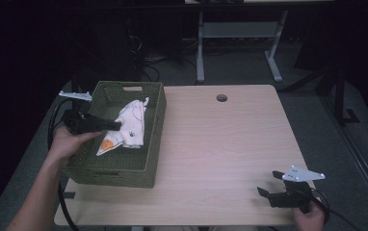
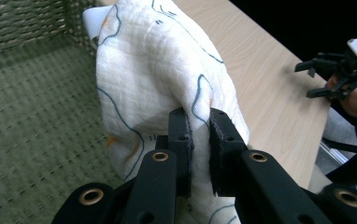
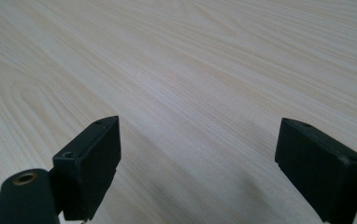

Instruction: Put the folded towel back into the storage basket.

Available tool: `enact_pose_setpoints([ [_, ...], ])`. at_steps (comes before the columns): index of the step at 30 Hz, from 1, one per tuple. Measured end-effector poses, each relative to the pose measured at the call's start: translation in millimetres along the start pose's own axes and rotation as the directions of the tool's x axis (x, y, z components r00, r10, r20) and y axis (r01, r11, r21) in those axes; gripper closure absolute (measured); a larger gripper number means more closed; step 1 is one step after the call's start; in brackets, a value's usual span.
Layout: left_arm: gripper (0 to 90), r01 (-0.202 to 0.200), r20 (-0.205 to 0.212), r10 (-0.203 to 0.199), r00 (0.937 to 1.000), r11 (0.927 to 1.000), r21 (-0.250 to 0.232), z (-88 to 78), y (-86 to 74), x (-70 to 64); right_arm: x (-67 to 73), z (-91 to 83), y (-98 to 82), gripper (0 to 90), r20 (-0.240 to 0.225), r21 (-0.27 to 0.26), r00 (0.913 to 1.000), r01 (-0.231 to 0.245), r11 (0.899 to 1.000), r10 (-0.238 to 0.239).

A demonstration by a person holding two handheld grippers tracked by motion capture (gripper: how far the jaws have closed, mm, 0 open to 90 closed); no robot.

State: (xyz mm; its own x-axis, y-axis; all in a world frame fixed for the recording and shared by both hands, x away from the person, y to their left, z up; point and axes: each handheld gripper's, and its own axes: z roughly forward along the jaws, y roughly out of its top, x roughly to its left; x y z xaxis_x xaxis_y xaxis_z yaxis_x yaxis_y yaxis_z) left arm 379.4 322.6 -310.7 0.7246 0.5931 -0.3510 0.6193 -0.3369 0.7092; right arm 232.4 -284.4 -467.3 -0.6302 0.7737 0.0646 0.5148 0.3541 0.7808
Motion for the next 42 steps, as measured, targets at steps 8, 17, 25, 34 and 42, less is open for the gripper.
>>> enact_pose_setpoints([
  [8,81.7,-0.005,-0.033,0.007,0.9994,0.9977,0.067,7.0,-5.8,19.6,-0.4,-1.2,-0.8,14.0,0.005,-0.003,0.9999,-0.012,1.000,0.012],
  [17,80.0,-0.042,-0.100,0.058,0.9933,0.9864,0.159,15.8,-2.7,37.9,-3.5,-0.5,-2.0,14.0,0.009,0.000,0.9997,-0.024,1.000,0.024],
  [25,58.2,0.006,-0.199,0.027,0.9797,0.9866,0.163,25.7,-2.0,50.5,-3.8,1.3,-2.1,14.0,0.003,0.013,0.9998,-0.019,1.000,0.019],
  [34,60.4,0.005,-0.147,0.042,0.9882,0.9539,0.300,62.4,-8.2,44.4,-3.6,2.9,-2.1,14.0,-0.005,0.019,0.9999,-0.015,1.000,0.015],
  [42,62.2,0.021,-0.132,0.040,0.9905,0.8997,0.436,95.9,-13.8,47.2,-3.0,1.7,-2.4,14.0,-0.010,0.016,0.9999,-0.008,1.000,0.008],
])
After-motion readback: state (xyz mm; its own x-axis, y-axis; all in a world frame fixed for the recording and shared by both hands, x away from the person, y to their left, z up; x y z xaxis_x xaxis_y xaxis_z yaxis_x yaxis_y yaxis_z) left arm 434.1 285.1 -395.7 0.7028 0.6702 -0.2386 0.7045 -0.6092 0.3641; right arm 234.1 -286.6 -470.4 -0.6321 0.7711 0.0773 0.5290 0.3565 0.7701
